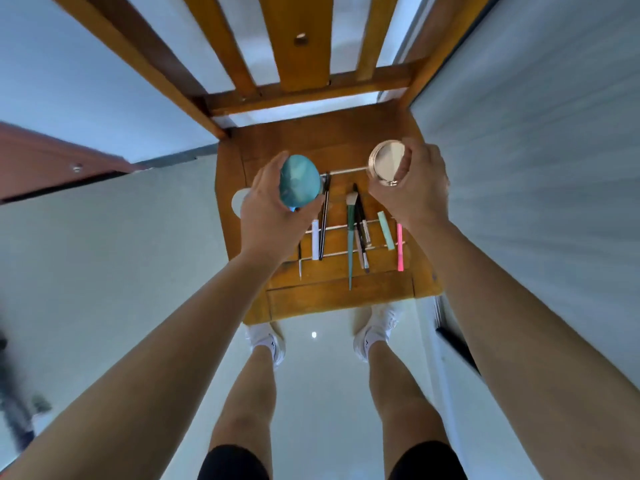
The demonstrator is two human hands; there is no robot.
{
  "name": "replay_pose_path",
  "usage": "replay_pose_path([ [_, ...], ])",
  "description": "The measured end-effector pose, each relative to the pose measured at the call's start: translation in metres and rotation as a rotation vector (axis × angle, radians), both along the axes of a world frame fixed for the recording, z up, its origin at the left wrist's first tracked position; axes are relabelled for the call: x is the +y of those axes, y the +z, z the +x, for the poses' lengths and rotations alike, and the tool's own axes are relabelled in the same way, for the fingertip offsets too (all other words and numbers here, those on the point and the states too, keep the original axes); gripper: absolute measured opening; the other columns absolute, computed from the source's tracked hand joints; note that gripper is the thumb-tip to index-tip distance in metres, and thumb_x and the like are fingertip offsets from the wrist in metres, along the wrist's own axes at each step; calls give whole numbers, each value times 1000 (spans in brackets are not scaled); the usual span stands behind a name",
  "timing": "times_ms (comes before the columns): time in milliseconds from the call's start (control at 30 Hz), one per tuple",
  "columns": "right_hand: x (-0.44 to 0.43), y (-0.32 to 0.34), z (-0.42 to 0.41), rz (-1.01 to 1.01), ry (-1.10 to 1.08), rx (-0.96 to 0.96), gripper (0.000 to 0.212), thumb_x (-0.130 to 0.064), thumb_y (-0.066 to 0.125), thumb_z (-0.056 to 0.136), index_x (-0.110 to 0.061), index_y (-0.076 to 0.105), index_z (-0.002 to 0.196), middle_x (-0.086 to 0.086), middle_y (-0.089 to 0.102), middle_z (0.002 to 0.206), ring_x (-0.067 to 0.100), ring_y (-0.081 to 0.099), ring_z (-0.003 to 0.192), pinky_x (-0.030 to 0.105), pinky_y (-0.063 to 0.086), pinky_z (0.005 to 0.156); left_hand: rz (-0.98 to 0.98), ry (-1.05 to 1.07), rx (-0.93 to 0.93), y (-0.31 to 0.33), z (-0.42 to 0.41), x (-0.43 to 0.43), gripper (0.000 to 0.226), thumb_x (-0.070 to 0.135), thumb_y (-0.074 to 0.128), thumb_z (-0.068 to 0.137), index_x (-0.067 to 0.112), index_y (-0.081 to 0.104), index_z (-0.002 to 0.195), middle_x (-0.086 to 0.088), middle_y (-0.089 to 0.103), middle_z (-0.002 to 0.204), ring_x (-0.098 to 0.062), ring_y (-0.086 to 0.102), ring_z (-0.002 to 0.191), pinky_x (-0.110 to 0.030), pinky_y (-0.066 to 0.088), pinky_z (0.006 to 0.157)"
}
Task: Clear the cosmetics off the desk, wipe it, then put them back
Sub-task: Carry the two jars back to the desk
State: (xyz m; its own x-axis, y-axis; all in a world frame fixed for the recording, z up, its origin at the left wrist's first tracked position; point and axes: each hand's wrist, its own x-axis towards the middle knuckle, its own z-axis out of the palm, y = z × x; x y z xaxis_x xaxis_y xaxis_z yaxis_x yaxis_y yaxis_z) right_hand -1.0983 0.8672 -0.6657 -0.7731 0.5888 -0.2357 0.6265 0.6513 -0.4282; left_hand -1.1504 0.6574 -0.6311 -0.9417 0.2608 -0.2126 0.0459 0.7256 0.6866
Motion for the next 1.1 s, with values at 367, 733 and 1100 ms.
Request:
replay_pose_path([
  [367, -137, 209, 25, -73, 132, 269, 79, -52, 85, 71, -23, 51, 136, -3, 55, 131, -1, 38, 116, 13, 50, 84, 72, 193, 70, 168, 4, -125, 73, 46, 81, 76, 25, 45, 135, 6, 57, 130, -5, 51, 110, -6, 43, 82],
  [733, -262, 448, -46, -240, 655, 757, 82, -58, 81, 68, -18, 55, 136, 0, 54, 129, -4, 39, 112, -1, 33, 86, 191, 535, 515, 432, 33, -277, 76, 66, 76, 67, 35, 54, 133, 24, 61, 117, 1, 58, 103, -2, 41, 85],
  [1100, -437, 527, 5, -628, 1272, 763, 80, -44, 90, 65, -27, 56, 136, -15, 52, 119, -4, 52, 111, 7, 40, 89, -49, 1134, 688, 515, 220, -390, 74, 56, 81, 70, 36, 53, 135, 24, 57, 122, -1, 58, 100, -22, 53, 82],
])
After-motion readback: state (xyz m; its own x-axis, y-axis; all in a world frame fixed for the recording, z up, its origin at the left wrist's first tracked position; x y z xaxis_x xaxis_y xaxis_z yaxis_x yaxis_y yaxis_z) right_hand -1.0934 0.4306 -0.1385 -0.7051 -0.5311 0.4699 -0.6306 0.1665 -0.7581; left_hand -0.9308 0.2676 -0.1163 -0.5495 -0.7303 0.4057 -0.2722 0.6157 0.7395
